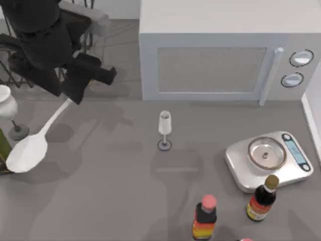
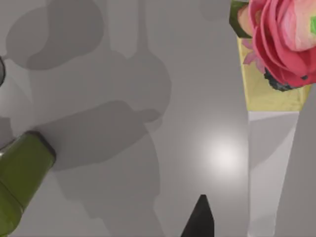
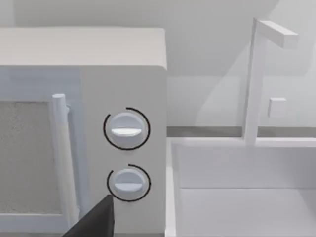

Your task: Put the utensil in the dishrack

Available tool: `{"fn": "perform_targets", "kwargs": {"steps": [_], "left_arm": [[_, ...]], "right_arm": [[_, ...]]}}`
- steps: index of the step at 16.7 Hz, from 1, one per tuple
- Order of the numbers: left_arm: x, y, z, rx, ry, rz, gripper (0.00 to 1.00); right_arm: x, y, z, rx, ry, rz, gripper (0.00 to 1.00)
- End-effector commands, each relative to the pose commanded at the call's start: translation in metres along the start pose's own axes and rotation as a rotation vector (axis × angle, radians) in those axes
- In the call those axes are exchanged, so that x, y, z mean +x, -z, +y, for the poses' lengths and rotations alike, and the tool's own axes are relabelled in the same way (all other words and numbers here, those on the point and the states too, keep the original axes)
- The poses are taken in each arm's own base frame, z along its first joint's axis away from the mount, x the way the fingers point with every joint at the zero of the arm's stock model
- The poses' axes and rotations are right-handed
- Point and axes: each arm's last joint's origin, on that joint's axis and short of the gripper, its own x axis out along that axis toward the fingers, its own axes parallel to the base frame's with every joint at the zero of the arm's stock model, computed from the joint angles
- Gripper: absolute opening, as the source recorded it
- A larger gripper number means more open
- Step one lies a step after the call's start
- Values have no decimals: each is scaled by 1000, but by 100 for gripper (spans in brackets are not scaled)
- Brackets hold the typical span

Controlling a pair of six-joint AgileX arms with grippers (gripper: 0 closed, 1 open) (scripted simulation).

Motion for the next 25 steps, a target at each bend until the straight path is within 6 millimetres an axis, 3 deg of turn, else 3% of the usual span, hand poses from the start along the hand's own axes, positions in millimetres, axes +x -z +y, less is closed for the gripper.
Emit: {"fn": "perform_targets", "kwargs": {"steps": [6, 12, 18, 20, 25], "left_arm": [[-35, 31, 45, -154, -6, -398, 0], [-77, 91, 91, -299, -139, -988, 0], [-113, 159, 92, -322, -332, -1415, 0], [-117, 168, 90, -321, -356, -1457, 0], [-117, 167, 90, -318, -357, -1458, 0]], "right_arm": [[0, 0, 0, 0, 0, 0, 100], [0, 0, 0, 0, 0, 0, 100], [0, 0, 0, 0, 0, 0, 100], [0, 0, 0, 0, 0, 0, 100], [0, 0, 0, 0, 0, 0, 100]]}}
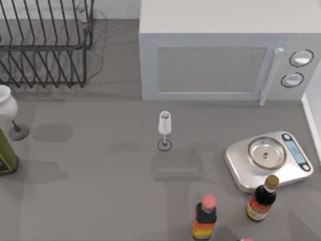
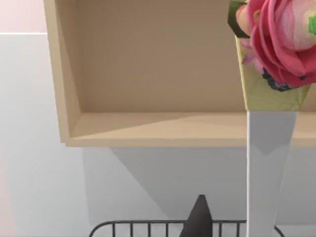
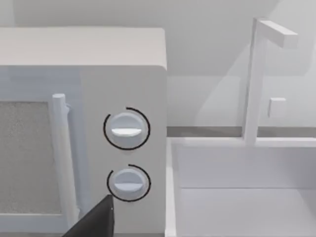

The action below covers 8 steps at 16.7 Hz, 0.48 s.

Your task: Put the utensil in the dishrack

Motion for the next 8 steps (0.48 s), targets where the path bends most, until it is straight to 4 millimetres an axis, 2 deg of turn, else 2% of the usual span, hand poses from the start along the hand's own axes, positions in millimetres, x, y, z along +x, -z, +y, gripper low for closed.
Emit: {"fn": "perform_targets", "kwargs": {"steps": [2, 4, 6, 8], "left_arm": [[10, 2, 1, 0, 3, 0, 0], [32, 10, 4, -2, 4, 4, 0], [66, 26, 8, -4, 4, 12, 0], [104, 51, 11, -4, 2, 12, 0]], "right_arm": [[0, 0, 0, 0, 0, 0, 100], [0, 0, 0, 0, 0, 0, 100], [0, 0, 0, 0, 0, 0, 100], [0, 0, 0, 0, 0, 0, 100]]}}
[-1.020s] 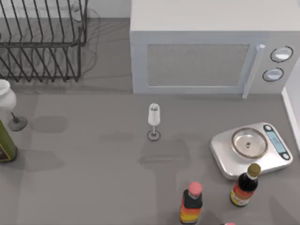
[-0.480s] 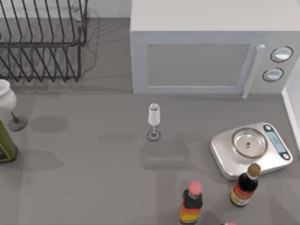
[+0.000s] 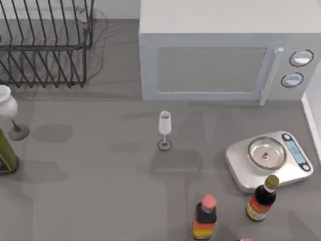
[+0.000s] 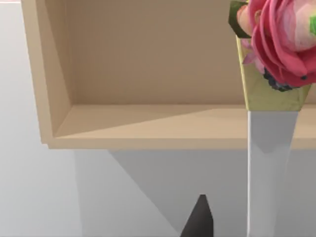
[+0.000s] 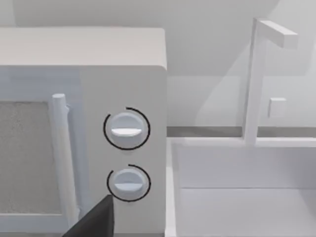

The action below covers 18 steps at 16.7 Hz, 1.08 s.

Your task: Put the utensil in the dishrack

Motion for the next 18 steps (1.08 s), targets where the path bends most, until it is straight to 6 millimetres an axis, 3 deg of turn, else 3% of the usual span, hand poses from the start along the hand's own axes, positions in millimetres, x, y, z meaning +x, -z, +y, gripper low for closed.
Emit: {"fn": "perform_targets", "kwargs": {"steps": [4, 9, 11, 15, 18], "left_arm": [[63, 64, 0, 6, -3, -30, 0], [94, 135, -8, 3, -4, -21, 0], [97, 148, -10, 2, -4, -13, 0], [97, 149, -10, 2, -4, -12, 0], [97, 149, -10, 2, -4, -12, 23]], "right_arm": [[0, 0, 0, 0, 0, 0, 100], [0, 0, 0, 0, 0, 0, 100], [0, 0, 0, 0, 0, 0, 100], [0, 0, 0, 0, 0, 0, 100], [0, 0, 0, 0, 0, 0, 100]]}}
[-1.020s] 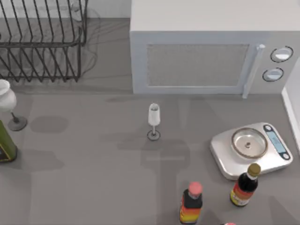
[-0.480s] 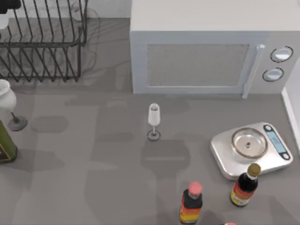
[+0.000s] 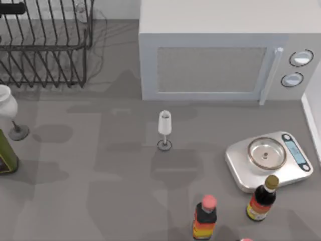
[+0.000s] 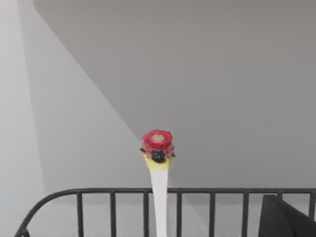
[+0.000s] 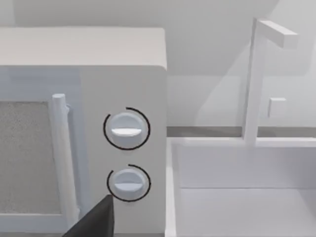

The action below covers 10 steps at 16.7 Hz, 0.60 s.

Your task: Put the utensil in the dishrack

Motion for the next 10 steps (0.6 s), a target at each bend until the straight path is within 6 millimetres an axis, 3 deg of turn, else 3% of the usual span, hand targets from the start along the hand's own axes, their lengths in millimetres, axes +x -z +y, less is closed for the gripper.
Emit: {"fn": "perform_targets", "kwargs": {"steps": [10], "left_arm": [[0, 0, 0, 0, 0, 0, 98]], "right_arm": [[0, 0, 0, 0, 0, 0, 100]]}}
